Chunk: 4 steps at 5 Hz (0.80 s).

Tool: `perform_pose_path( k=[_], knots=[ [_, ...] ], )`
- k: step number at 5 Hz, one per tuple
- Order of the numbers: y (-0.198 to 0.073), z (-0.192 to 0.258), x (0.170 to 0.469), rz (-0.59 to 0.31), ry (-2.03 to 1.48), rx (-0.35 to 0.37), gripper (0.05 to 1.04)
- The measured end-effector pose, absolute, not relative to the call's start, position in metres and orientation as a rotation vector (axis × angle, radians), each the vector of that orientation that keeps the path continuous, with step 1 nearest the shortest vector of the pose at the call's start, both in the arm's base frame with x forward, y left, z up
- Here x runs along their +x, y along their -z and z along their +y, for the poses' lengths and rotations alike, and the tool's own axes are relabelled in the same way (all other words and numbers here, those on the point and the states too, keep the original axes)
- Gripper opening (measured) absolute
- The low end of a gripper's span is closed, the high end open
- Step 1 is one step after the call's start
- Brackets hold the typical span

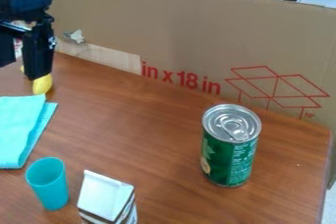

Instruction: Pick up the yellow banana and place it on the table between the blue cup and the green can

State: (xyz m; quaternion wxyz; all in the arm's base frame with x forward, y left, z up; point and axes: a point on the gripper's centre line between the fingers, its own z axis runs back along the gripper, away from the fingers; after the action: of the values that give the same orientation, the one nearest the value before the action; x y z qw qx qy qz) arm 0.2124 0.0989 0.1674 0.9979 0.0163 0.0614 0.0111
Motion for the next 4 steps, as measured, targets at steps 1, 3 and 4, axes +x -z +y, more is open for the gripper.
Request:
perform_pose_path(
  k=[1,3,4],
  knots=[
    [-0.162,0.098,0.212,0.144,-0.022,0.023,1.007],
    [-0.174,0.125,0.221,0.108,-0.090,0.030,1.007],
    [-0.178,0.144,0.229,0.011,-0.173,0.040,1.007]
  ],
)
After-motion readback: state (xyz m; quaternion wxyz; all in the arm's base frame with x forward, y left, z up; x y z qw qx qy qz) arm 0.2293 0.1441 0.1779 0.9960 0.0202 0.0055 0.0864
